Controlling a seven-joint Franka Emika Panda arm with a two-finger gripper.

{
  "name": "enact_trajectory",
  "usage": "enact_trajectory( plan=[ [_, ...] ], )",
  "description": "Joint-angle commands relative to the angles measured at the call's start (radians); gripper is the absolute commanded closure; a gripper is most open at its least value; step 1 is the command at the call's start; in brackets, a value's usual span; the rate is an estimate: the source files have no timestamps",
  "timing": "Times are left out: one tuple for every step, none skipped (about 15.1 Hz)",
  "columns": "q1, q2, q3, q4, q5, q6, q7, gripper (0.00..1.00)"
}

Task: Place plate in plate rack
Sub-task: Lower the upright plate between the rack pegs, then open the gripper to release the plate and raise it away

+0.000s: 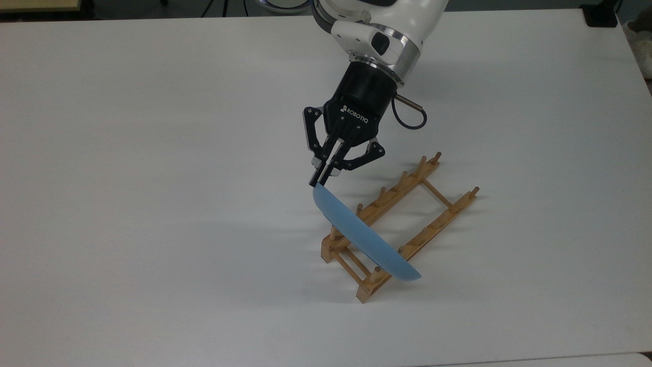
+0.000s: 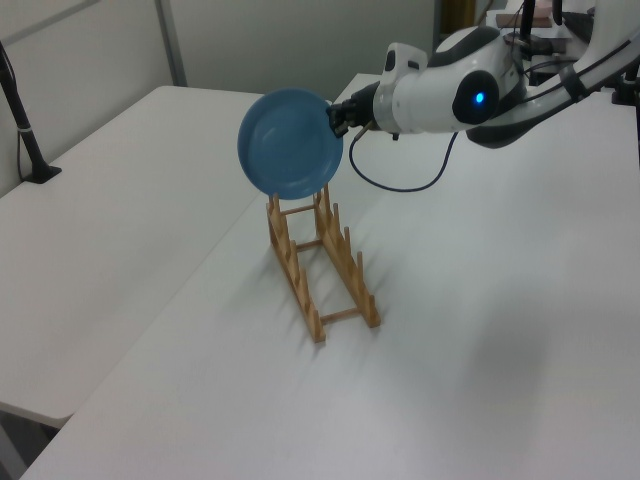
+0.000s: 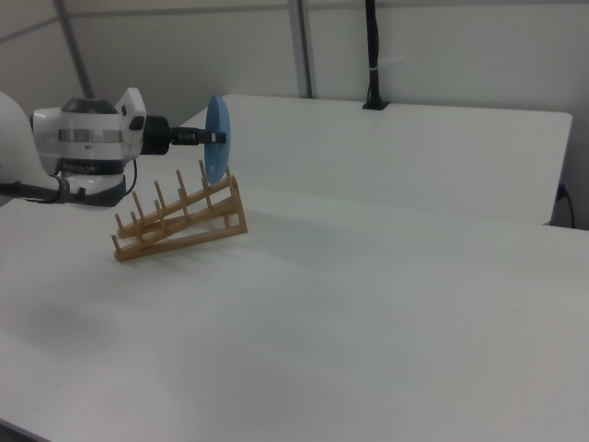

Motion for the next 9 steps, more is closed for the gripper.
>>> enact_trajectory(
  plan=[
    [0.03, 0.011, -0.01, 0.009, -0.028, -0.032, 0.03, 1.0],
    [0.033, 0.014, -0.01, 0.009, -0.029, -0.033, 0.03, 1.0],
    [0.035, 0.014, -0.01, 0.009, -0.029, -0.033, 0.03, 0.96],
    [0.035, 0.014, -0.01, 0.009, -0.028, -0.033, 0.03, 0.74],
    [0.035, 0.014, -0.01, 0.009, -0.025, -0.033, 0.032, 0.45],
    [0.035, 0.014, -0.01, 0.009, -0.025, -0.033, 0.032, 0.19],
    [0.035, 0.014, -0.01, 0.009, -0.025, -0.033, 0.032, 0.16],
    [0.034, 0.014, -0.01, 0.009, -0.025, -0.033, 0.032, 0.12],
    [0.033, 0.014, -0.01, 0.009, -0.023, -0.033, 0.033, 0.09]
  ],
)
